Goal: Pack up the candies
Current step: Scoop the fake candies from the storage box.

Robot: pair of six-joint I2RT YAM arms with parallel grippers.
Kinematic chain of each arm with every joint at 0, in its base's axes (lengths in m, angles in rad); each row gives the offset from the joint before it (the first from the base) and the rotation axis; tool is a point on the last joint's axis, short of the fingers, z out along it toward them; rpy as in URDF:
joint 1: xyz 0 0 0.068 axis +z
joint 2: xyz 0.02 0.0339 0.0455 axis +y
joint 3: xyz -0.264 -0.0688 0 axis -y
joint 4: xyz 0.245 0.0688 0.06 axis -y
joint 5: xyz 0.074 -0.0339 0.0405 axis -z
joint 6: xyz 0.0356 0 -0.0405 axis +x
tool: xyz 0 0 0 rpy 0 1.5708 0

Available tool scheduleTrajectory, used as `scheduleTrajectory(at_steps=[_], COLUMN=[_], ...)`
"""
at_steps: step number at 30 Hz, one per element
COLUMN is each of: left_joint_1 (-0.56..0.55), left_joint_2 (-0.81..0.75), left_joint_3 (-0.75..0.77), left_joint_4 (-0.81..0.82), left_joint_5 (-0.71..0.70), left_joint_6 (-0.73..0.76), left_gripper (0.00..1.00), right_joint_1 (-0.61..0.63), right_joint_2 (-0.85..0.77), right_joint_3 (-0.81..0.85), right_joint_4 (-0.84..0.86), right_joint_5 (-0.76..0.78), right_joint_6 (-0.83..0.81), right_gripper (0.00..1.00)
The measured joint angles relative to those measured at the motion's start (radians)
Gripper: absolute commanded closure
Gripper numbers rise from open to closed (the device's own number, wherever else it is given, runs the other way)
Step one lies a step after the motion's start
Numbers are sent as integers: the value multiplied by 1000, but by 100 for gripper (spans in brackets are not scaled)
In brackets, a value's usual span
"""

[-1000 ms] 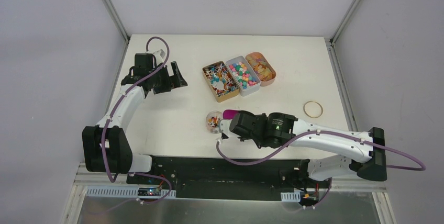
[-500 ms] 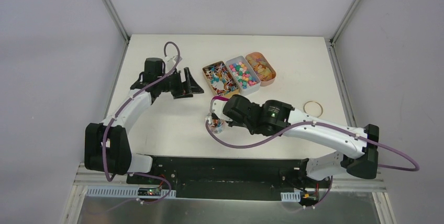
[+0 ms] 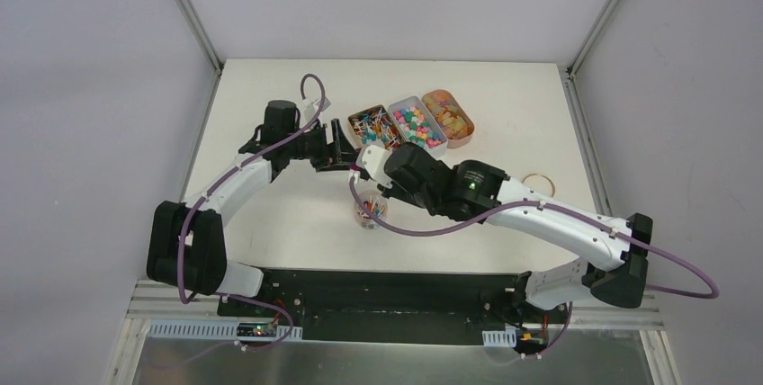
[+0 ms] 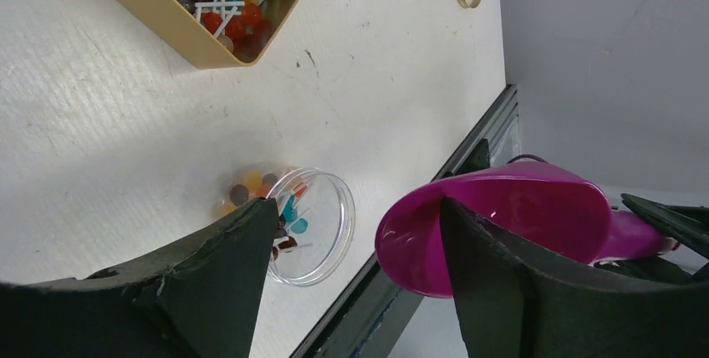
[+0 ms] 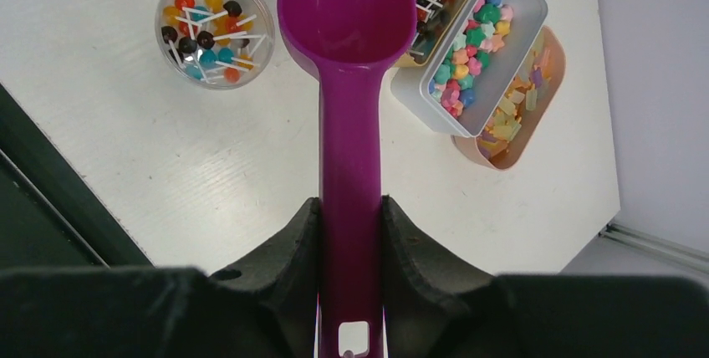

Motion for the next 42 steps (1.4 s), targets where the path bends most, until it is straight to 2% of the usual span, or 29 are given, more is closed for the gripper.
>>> scheduleTrajectory(at_steps=[5,15,23,27,28,29,30,42], left_joint_1=[-6,-12,-12,-12,-12,-12,-12,-12], left_joint_2=[14,31,32,32,32,32,31,-91], left_joint_3=[-10,-9,-4,36,55,74,92,129], left_joint_4=[21,68,67,17,-2,-19,-33,-157], left_joint_5=[0,-4,-35,-69,-81,-90,-102,-264], left_joint_6=[-28,-50,-47,-27,-16,-4,10,142], left_gripper=[32,32,20,15,13,2,1,1], right_joint_1=[-37,-144,-225,-252,-263,-272,-283,-417], right_joint_2=[-43,-100,-102,-102,-103,-103,-104,-102], right_joint_3=[-19,-59,-67,-67,-67,-67,-67,-52], right_joint_4=[64,147,158,161,161,161,161,116], right_joint_5=[-51,-199,-305,-329,-332,-332,-332,-255], right_joint_6=[27,85,132,146,150,152,154,169], right_gripper=[100,100,100,100,100,100,100,100])
